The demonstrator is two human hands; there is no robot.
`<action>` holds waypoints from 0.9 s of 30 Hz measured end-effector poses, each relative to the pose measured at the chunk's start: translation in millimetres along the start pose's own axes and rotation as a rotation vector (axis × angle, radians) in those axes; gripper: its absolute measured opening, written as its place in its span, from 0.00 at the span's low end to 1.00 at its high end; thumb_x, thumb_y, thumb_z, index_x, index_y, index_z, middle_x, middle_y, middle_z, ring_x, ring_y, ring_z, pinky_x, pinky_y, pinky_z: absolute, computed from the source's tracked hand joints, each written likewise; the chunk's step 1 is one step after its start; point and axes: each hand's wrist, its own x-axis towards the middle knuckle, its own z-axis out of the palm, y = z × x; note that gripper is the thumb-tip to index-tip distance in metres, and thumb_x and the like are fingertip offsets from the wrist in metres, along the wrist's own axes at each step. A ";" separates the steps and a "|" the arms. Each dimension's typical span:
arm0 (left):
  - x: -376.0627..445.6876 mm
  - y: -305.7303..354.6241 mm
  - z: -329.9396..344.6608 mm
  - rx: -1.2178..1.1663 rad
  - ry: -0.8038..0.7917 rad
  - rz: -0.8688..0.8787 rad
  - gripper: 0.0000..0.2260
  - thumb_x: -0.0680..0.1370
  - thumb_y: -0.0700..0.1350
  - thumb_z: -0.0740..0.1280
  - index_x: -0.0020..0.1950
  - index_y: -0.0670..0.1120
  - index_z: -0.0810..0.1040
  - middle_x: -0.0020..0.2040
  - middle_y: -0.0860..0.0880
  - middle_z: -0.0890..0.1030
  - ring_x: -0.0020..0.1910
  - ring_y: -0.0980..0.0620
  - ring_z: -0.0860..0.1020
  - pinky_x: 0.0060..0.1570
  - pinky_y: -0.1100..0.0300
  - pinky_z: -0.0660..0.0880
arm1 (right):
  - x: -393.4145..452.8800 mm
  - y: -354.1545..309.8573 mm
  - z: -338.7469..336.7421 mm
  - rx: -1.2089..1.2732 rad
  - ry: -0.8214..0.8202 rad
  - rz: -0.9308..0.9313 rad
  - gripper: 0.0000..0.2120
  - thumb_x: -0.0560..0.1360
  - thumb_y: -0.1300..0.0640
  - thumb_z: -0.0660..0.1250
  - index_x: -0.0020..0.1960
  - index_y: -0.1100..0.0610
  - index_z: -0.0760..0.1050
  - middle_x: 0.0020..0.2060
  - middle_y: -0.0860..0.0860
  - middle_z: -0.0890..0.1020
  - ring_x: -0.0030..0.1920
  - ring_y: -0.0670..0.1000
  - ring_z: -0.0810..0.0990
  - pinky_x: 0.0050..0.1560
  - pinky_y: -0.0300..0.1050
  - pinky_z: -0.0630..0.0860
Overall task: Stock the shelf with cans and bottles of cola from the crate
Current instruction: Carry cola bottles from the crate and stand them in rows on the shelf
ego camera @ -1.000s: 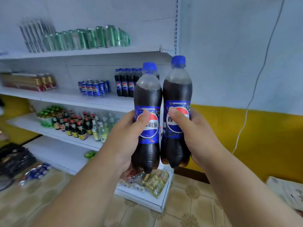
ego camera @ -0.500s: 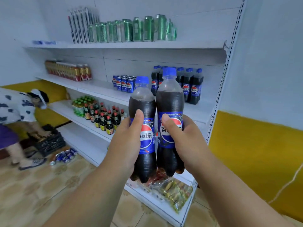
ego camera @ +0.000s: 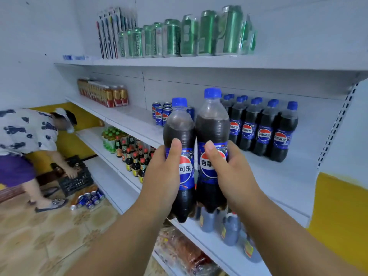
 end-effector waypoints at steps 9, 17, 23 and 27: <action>109.2 -35.9 25.1 0.023 -0.075 -0.001 0.15 0.80 0.63 0.59 0.50 0.55 0.79 0.42 0.54 0.86 0.43 0.53 0.85 0.48 0.50 0.81 | 95.3 44.2 7.5 0.014 0.143 0.001 0.23 0.62 0.25 0.68 0.48 0.40 0.79 0.46 0.47 0.87 0.49 0.49 0.87 0.57 0.59 0.80; 227.2 -67.3 50.0 0.086 -0.325 0.096 0.12 0.77 0.65 0.58 0.47 0.61 0.76 0.38 0.72 0.81 0.39 0.73 0.79 0.40 0.70 0.74 | 174.4 80.9 20.7 -0.120 0.433 -0.070 0.24 0.64 0.26 0.65 0.50 0.41 0.79 0.48 0.40 0.86 0.50 0.42 0.85 0.59 0.54 0.80; 300.5 -94.2 52.7 0.108 -0.479 0.190 0.13 0.72 0.65 0.59 0.49 0.61 0.76 0.42 0.66 0.82 0.43 0.74 0.78 0.38 0.78 0.70 | 225.6 114.7 44.6 -0.203 0.626 -0.101 0.20 0.68 0.29 0.64 0.55 0.38 0.77 0.52 0.38 0.85 0.54 0.40 0.83 0.60 0.50 0.79; 331.0 -109.2 57.5 0.112 -0.571 0.191 0.04 0.80 0.56 0.61 0.49 0.61 0.75 0.43 0.63 0.82 0.42 0.73 0.78 0.37 0.79 0.71 | 242.8 127.9 54.4 -0.234 0.748 -0.067 0.17 0.71 0.29 0.64 0.50 0.39 0.75 0.45 0.33 0.84 0.48 0.35 0.82 0.56 0.47 0.80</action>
